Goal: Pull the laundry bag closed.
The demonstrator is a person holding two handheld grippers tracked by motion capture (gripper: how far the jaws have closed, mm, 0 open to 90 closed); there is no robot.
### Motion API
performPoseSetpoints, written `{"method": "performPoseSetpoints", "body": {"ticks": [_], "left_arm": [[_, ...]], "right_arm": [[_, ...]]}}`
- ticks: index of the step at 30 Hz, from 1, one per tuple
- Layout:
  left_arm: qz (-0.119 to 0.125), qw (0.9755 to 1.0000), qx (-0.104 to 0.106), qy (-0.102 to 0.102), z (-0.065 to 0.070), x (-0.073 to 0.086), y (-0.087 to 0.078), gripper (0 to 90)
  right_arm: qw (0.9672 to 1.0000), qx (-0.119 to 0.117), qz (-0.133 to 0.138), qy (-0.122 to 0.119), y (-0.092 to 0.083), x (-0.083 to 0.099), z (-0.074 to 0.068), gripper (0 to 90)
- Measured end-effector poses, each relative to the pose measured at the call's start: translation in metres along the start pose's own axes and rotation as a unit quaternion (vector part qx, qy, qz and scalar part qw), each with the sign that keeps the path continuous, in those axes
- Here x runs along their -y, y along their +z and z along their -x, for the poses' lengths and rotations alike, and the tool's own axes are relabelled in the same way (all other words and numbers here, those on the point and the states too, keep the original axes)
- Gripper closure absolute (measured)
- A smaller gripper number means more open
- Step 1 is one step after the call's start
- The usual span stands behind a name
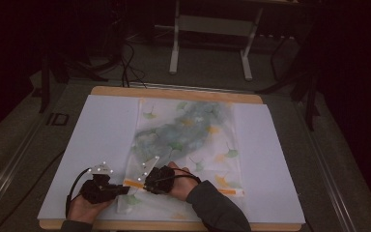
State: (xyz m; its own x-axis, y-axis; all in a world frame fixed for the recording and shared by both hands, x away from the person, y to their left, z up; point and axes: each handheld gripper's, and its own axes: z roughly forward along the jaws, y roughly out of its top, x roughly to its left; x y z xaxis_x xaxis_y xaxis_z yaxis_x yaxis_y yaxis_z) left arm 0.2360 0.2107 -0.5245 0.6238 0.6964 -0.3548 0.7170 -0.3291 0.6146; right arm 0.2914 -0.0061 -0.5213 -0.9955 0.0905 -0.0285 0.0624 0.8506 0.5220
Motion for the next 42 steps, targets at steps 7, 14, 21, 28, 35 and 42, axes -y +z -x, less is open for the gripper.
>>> {"method": "performPoseSetpoints", "body": {"ticks": [7,14,21,28,35,42], "left_arm": [[0.002,1.0,0.002,-0.002,0.0,0.0,-0.001,88.0],[0.003,1.0,0.003,-0.002,-0.001,0.001,-0.002,88.0],[0.004,1.0,0.002,-0.003,-0.001,0.001,-0.002,88.0],[0.004,1.0,0.003,-0.001,-0.001,0.001,-0.002,88.0],[0.005,1.0,0.003,-0.002,-0.001,0.001,-0.003,88.0],[0.005,1.0,0.002,-0.001,-0.001,0.001,-0.002,88.0]], "right_arm": [[1.0,0.001,-0.004,0.004,-0.003,0.004,0.001,84.2],[0.9999,0.003,-0.012,0.003,-0.008,0.01,0.002,84.2],[0.9998,0.005,-0.021,0.004,-0.012,0.014,0.002,84.2],[0.9995,0.008,-0.029,0.003,-0.016,0.019,0.002,84.2],[0.9993,0.009,-0.036,0.004,-0.02,0.023,0.002,84.2],[0.9991,0.01,-0.041,0.001,-0.023,0.027,0.003,84.2]]}}
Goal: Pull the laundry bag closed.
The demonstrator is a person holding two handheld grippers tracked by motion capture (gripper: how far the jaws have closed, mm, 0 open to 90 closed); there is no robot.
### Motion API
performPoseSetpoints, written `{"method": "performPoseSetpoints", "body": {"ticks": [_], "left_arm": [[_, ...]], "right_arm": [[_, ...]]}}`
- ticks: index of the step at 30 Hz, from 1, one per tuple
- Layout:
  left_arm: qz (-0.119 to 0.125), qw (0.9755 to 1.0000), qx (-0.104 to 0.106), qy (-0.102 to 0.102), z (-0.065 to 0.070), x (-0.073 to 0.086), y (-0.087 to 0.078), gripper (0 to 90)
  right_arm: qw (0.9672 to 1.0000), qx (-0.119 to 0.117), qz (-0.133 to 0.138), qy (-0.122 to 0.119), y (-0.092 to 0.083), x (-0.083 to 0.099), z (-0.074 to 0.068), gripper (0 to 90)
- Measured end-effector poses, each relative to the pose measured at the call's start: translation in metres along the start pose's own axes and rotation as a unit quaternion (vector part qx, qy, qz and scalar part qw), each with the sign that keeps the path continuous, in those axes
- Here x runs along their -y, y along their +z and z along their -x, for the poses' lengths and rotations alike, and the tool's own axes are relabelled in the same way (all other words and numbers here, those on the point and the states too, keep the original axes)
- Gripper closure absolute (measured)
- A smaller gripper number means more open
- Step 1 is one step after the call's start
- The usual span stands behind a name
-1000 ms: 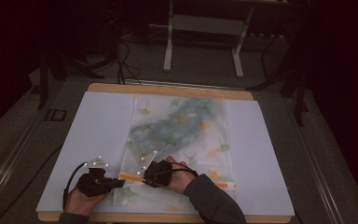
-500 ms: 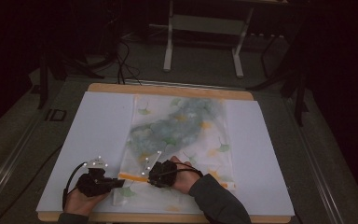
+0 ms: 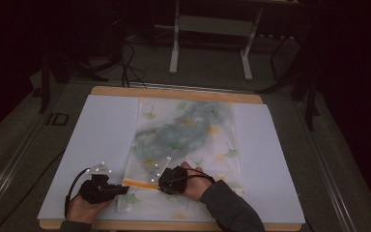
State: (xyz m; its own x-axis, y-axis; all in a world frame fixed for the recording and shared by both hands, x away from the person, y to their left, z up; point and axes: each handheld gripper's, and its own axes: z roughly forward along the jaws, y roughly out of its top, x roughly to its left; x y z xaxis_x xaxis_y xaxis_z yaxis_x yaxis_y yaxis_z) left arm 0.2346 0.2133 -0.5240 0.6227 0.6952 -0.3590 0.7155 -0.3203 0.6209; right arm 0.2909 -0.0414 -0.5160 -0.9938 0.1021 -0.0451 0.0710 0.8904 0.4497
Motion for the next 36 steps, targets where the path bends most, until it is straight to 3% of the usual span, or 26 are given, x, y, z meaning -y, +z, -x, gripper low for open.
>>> {"method": "performPoseSetpoints", "body": {"ticks": [36], "left_arm": [[0.0,1.0,0.001,0.002,0.0,0.0,-0.002,88.1]], "right_arm": [[0.999,0.006,-0.043,-0.004,-0.017,0.023,0.004,84.2]]}}
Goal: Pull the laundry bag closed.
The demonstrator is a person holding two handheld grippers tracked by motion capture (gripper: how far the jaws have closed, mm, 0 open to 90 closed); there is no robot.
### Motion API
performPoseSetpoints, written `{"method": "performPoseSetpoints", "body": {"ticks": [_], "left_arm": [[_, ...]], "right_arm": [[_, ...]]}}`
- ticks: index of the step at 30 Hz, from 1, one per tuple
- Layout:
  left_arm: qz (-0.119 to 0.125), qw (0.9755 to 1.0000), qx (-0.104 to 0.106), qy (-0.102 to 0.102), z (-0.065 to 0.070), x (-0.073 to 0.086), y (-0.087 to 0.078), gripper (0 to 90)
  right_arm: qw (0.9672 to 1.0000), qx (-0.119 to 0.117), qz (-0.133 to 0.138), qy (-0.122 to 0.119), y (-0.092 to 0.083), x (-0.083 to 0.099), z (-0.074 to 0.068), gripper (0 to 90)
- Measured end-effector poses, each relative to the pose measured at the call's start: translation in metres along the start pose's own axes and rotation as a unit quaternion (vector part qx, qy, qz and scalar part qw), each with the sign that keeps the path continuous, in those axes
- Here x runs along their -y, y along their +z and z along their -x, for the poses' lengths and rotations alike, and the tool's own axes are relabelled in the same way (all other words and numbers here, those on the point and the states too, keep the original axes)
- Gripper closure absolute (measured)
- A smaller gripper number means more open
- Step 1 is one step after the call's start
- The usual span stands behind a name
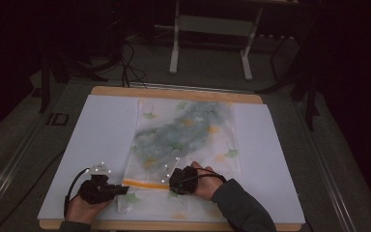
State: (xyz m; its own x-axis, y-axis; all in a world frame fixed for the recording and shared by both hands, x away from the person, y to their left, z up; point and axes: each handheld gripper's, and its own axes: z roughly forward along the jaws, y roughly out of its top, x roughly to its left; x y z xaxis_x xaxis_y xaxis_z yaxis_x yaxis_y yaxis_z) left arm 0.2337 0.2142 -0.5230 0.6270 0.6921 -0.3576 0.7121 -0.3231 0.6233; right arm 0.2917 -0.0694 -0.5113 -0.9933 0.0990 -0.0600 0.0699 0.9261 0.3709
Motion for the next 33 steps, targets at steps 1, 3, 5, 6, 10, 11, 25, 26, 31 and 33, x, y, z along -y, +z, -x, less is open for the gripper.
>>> {"method": "performPoseSetpoints", "body": {"ticks": [1,3,5,6,10,11,25,26,31,33], "left_arm": [[0.0,1.0,0.0,0.0,0.0,0.0,0.0,88.1],[0.0,1.0,0.0,0.0,0.0,0.0,0.0,88.1],[0.0,1.0,0.0,0.0,0.0,0.0,0.0,88.1],[0.0,1.0,0.0,0.0,0.0,0.0,0.0,88.1],[0.0,1.0,0.0,0.0,0.0,0.0,0.0,88.1],[0.0,1.0,0.0,0.0,0.0,0.0,0.0,88.1],[0.001,1.0,0.002,-0.001,-0.001,0.001,-0.001,88.1],[0.001,1.0,0.002,-0.001,-0.001,0.001,-0.001,88.1],[0.001,1.0,0.001,-0.003,-0.001,0.001,-0.001,88.1],[0.001,1.0,0.002,-0.003,-0.001,0.001,-0.001,88.1]], "right_arm": [[1.0,0.0,0.001,0.0,0.0,0.001,0.0,84.3],[1.0,0.0,-0.003,0.001,-0.002,0.003,0.001,84.2],[1.0,0.002,-0.005,0.003,-0.003,0.005,0.001,84.2],[1.0,0.002,-0.007,0.004,-0.003,0.006,0.001,84.2],[0.9999,0.002,-0.011,0.004,-0.005,0.011,0.002,84.2],[0.9999,0.003,-0.011,0.006,-0.006,0.012,0.002,84.3],[0.9997,0.008,-0.023,0.007,-0.011,0.023,0.004,84.3],[0.9996,0.007,-0.025,0.009,-0.012,0.024,0.004,84.2],[0.9995,0.01,-0.028,0.011,-0.015,0.03,0.005,84.2],[0.9994,0.01,-0.029,0.013,-0.015,0.032,0.005,84.3]]}}
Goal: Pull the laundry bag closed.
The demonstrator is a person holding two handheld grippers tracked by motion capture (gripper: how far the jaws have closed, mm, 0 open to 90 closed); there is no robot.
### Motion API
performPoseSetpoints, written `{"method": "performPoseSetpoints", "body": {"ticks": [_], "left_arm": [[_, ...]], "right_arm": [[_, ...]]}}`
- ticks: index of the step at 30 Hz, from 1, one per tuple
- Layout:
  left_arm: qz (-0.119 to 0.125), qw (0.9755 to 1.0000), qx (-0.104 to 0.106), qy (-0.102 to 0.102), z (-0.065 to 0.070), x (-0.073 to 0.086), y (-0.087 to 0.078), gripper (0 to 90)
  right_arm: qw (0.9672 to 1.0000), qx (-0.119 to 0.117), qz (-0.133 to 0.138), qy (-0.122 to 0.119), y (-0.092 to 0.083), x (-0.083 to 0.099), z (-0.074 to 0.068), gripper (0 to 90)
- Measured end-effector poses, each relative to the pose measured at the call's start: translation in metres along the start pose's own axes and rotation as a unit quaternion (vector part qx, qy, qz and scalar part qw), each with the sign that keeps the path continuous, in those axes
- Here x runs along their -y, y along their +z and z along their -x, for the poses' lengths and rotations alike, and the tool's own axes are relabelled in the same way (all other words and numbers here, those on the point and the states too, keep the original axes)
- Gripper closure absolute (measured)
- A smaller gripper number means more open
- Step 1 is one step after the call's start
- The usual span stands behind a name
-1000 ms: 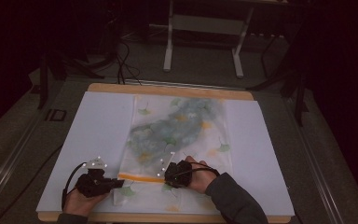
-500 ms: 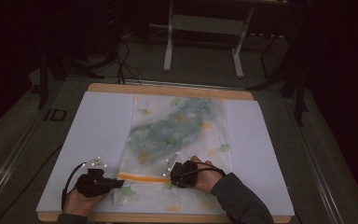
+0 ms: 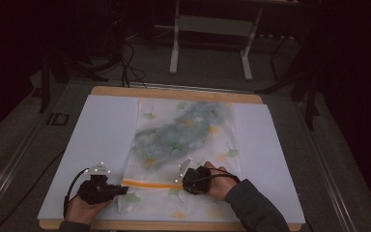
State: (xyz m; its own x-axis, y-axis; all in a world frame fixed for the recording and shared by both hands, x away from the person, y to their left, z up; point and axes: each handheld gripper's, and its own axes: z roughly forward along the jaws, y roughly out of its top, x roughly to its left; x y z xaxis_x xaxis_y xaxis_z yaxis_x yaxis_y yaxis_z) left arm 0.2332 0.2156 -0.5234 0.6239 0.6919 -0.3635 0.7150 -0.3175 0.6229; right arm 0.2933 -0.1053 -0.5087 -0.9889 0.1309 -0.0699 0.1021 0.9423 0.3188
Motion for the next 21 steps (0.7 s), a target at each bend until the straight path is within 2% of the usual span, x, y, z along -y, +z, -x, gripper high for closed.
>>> {"method": "performPoseSetpoints", "body": {"ticks": [21], "left_arm": [[0.0,1.0,0.0,0.0,0.0,0.0,0.0,88.1]], "right_arm": [[0.9999,0.004,-0.005,0.012,-0.006,0.016,0.004,84.2]]}}
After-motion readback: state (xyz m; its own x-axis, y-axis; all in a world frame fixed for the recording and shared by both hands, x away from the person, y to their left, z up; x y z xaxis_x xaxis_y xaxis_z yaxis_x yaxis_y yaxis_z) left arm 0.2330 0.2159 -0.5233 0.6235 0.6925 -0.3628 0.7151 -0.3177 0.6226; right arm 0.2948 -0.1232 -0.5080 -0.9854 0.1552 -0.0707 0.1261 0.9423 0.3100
